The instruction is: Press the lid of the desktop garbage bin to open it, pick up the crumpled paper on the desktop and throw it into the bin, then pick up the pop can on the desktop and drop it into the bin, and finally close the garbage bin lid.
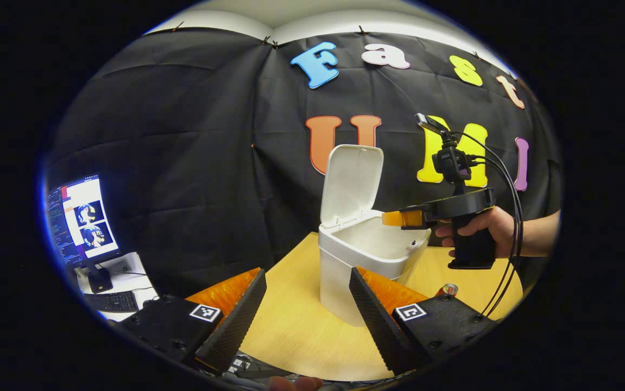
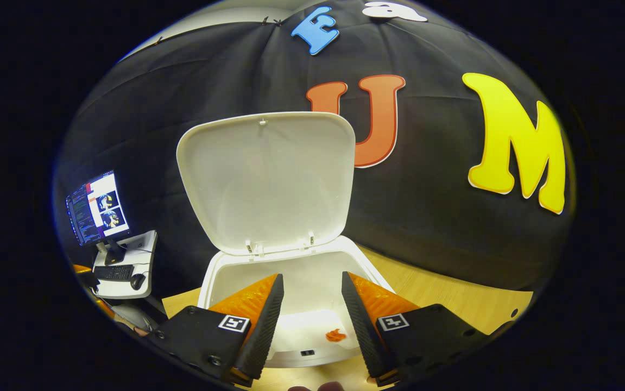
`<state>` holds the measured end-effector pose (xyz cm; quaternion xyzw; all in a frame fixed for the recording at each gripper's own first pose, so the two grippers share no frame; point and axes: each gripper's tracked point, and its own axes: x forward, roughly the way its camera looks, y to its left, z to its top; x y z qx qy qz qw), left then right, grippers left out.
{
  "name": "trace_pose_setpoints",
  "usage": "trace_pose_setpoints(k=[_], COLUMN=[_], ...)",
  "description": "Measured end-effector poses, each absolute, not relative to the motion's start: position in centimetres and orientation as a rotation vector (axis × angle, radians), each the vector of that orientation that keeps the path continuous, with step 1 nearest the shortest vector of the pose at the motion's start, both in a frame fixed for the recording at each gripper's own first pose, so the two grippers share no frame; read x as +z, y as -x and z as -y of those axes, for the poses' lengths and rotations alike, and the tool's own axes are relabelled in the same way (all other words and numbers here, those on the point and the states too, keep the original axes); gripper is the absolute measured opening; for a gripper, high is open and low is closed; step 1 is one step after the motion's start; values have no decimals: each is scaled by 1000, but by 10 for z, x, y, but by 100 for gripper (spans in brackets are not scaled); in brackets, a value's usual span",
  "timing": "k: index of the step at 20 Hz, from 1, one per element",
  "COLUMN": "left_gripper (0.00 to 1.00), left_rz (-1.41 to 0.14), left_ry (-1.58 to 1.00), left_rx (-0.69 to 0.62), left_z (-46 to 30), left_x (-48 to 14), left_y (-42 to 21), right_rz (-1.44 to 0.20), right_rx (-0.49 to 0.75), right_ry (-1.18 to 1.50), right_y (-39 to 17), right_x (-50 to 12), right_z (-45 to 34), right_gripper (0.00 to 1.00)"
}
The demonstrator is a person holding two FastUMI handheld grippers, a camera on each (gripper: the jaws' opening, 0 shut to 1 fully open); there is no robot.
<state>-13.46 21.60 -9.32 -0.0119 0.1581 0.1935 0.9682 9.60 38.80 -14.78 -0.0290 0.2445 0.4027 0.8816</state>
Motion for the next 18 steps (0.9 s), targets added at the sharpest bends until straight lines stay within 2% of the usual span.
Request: trace_pose_setpoints(k=[1, 2, 4, 10, 11, 18], left_gripper=[100, 100, 100, 100, 100, 100], left_rz=[-313, -305, -292, -298, -297, -331], left_ry=[26, 23, 12, -12, -19, -29], left_rx=[367, 341, 280, 82, 51, -166], left_z=[-211, -203, -188, -128, -115, -38], left_x=[-93, -92, -92, -105, -105, -143], left_y=[131, 128, 119, 90, 86, 64], right_rz=[-500, -490, -465, -420, -407, -375], right_rx=[833, 823, 793, 713, 689, 506], right_ry=[49, 37, 9, -70, -63, -50], right_y=[-96, -96, -95, -73, -72, -62], right_x=[-142, -137, -123, -94, -93, -98], right_z=[-384, -378, -363, -286, -269, -143], right_gripper=[69, 76, 81, 85, 88, 88])
